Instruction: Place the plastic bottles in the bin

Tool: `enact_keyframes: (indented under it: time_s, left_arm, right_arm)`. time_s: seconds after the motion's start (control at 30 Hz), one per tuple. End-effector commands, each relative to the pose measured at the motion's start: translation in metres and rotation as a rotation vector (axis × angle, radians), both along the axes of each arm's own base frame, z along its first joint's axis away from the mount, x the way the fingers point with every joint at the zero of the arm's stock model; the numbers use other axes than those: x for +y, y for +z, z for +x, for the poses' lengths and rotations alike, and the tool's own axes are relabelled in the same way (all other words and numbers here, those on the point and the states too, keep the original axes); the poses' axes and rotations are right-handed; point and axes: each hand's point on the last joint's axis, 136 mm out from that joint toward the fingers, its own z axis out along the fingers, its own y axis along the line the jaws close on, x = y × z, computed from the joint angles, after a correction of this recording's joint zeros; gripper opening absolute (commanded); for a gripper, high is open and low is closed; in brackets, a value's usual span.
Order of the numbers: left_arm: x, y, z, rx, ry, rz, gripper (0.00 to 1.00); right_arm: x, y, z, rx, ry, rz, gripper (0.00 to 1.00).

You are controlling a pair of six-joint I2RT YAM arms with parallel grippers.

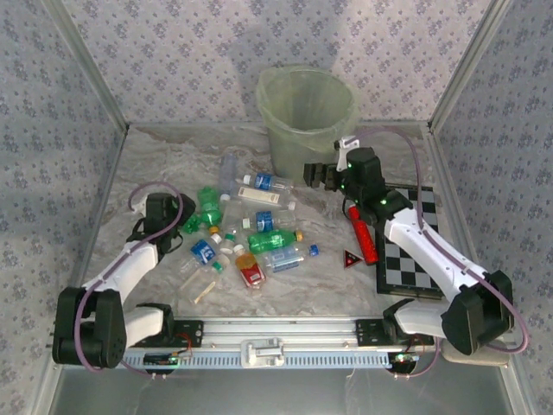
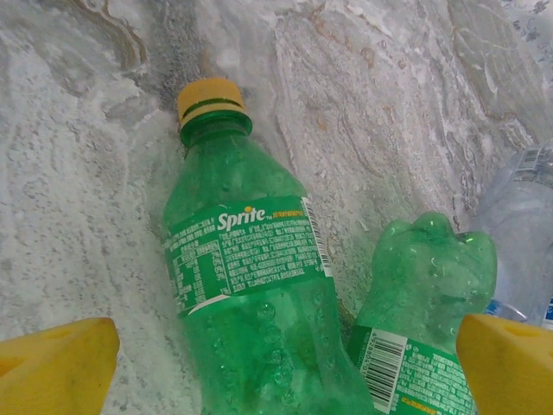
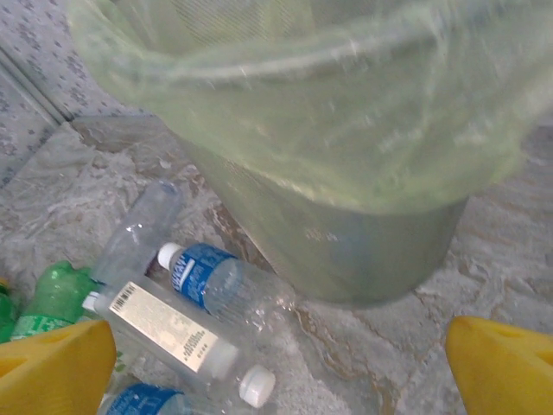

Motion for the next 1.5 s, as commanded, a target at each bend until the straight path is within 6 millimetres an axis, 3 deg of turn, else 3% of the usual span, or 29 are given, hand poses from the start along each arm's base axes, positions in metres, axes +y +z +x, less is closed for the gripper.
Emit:
enact_keyframes:
  time_s: [0.0,0.47,0.9,1.3,1.47]
  left_arm:
    - [-0.007,0.007,0.013,-0.019,-0.007,-0.048,1.00]
    - [-0.011,-0.028,0.016,0.070,0.025,-0.104,1.00]
    - [-0.015,-0.044,0.018,0.100,0.014,-0.114,0.98]
    - [-0.015,-0.040,0.020,0.067,0.005,-0.110,0.70]
    - [-0.015,-0.036,0.022,0.051,-0.004,-0.108,0.63]
  right_arm:
    - [-0.008,-0.006,-0.001,0.013,-0.057,0.050,1.00]
    - [-0.007,-0.013,0.007,0.025,-0.070,0.081,1.00]
    - [-0.013,-0.019,0.009,0.042,-0.097,0.087,1.00]
    - [-0.015,-0.019,0.010,0.047,-0.105,0.097,1.00]
    - [-0.016,-0.018,0.010,0.047,-0.107,0.099,1.00]
